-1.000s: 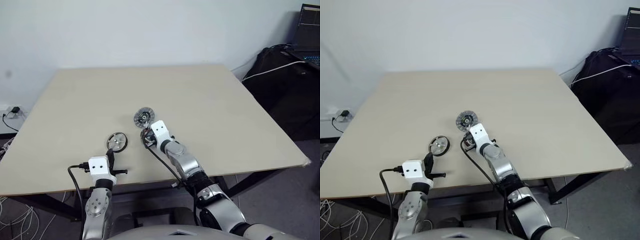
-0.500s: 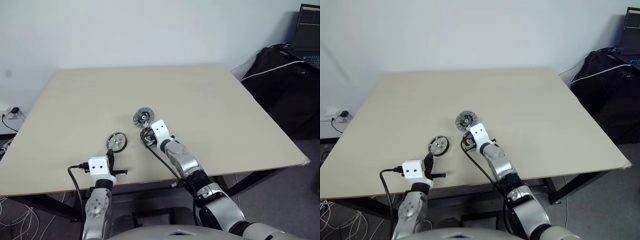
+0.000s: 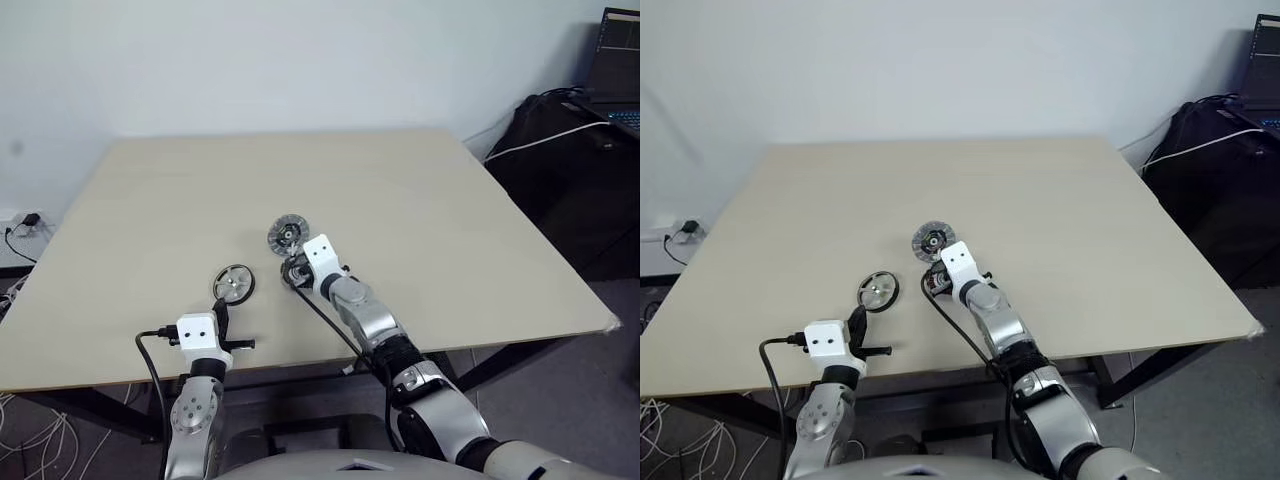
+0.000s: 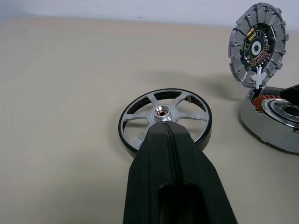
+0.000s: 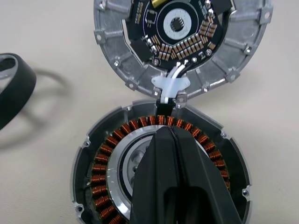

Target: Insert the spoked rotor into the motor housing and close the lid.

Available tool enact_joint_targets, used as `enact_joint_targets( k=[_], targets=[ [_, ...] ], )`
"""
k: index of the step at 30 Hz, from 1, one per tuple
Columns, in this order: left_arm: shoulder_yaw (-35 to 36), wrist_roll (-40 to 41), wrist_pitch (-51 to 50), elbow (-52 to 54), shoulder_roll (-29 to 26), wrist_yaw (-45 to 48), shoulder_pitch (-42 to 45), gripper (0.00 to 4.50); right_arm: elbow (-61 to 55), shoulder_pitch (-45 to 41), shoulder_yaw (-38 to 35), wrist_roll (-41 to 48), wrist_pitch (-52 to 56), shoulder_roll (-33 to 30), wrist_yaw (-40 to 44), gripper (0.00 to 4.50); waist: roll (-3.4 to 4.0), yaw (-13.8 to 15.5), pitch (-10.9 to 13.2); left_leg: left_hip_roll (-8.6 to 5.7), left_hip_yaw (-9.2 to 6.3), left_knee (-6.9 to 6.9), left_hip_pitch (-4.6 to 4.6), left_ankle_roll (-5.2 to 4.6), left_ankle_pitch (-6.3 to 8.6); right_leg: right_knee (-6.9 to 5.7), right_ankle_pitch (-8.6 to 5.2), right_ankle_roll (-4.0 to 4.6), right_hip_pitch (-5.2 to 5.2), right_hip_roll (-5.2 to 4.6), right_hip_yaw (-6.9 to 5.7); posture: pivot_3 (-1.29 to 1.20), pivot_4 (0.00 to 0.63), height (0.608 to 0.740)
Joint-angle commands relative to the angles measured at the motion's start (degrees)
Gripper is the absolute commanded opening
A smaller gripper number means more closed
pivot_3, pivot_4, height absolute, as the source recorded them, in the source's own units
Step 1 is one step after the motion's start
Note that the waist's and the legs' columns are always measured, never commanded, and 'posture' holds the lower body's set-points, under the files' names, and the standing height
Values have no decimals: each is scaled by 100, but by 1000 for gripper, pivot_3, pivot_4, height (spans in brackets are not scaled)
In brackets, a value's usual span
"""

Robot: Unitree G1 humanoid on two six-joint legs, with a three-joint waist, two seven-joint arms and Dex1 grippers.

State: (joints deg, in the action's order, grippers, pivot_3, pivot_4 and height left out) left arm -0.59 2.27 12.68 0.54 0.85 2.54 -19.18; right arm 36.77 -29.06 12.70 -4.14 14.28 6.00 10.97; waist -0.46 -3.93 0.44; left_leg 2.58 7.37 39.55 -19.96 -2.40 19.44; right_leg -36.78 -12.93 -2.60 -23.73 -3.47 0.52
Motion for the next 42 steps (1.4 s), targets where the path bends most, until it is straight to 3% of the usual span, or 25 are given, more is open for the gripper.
enact_joint_targets(
  k=[1, 21, 39, 42],
  targets=[
    [-32, -42, 71, 149, 8, -12, 49, 0, -20, -192, -89, 2, -76, 18, -32, 8, 0, -1, 0, 0, 0, 0, 0, 0, 0, 0, 0, 0, 0, 0, 0, 0, 0, 740],
    [-35, -46, 58, 155, 5, -12, 45, 0, 104, -126, -161, -61, 93, -127, -212, 8, 1, 0, 0, 0, 0, 0, 2, 0, 0, 0, 0, 0, 2, 0, 0, 0, 0, 740],
    [-36, 106, -20, 238, -36, 130, -38, 0, -1936, 906, -104, 274, -17, -135, 387, 8, 1, 14, 1, 1, -2, -1, -2, -1, 1, 2, 0, 0, -2, 0, 0, 0, 0, 740],
    [-61, 400, -57, 361, -79, 418, -133, 610, -2495, 1223, -73, 349, 77, -228, 521, 0, 1, 14, 1, 2, -3, -2, -5, -2, 2, 4, -1, 0, -4, -1, 0, 0, 0, 740]
  ],
)
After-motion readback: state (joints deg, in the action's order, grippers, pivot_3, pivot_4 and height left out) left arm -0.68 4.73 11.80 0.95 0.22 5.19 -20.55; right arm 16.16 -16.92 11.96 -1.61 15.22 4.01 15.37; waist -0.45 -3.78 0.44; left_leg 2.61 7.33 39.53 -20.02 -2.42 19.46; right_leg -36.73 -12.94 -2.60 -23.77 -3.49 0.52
